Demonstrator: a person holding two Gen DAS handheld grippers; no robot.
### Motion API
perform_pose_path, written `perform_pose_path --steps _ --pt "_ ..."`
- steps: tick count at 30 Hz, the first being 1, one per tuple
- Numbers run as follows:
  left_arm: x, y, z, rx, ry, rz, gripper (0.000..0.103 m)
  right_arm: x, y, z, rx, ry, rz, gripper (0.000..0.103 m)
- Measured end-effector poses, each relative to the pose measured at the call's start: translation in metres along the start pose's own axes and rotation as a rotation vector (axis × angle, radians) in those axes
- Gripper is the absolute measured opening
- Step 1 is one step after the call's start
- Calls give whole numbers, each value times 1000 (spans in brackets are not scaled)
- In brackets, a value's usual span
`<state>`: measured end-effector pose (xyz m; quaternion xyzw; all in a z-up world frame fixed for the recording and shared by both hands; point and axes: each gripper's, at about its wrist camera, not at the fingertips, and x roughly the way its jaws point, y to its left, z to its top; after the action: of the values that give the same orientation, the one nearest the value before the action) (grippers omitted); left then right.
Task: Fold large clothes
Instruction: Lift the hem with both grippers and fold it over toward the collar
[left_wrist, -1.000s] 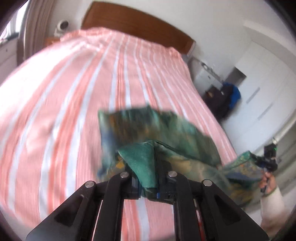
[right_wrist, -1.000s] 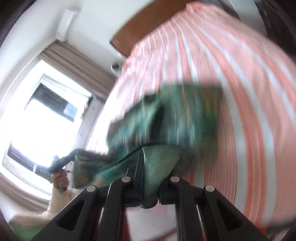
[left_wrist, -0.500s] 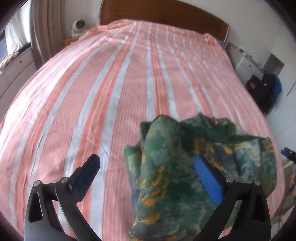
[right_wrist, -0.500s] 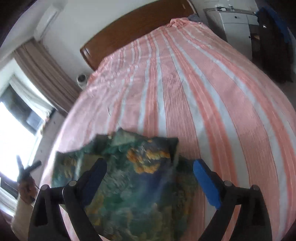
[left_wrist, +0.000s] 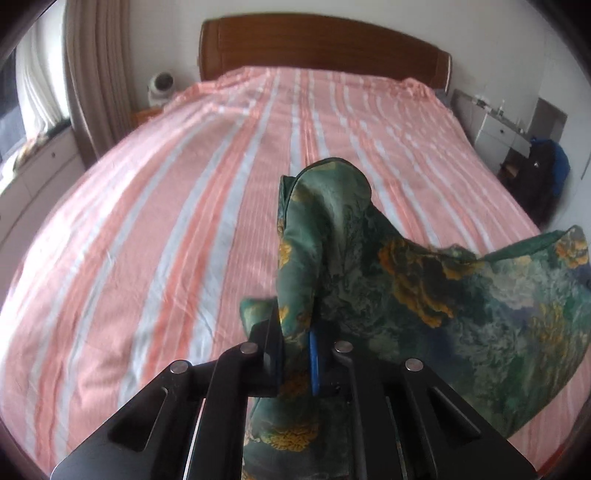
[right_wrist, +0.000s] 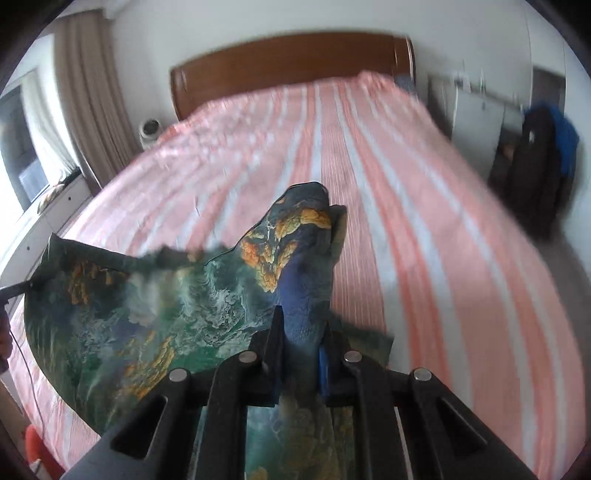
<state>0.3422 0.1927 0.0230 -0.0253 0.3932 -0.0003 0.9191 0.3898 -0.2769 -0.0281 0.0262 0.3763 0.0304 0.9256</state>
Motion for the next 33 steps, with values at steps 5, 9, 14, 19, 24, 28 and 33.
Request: perform_pose_path --steps 5,9,14,19,24,28,33 --pt "85 -2 -21 12 116 105 10 41 -12 3 67 7 -69 13" --pt "116 2 -62 -23 146 89 18 106 -20 -49 102 181 -66 14" --pt "65 8 -54 -43 28 90 82 91 -29 -53 139 134 -43 34" --pt "6 -4 -46 -50 -63 26 90 22 -43 -54 205 -6 -24 78" --pt "-16 -89 -15 104 -61 -83 96 -25 -14 -87 182 -39 18 78" --pt "-6 -153 4 180 -65 -103 98 -57 14 -130 188 -59 106 81" --pt "49 -204 -36 302 110 -53 91 -79 39 -183 126 -47 150 82"
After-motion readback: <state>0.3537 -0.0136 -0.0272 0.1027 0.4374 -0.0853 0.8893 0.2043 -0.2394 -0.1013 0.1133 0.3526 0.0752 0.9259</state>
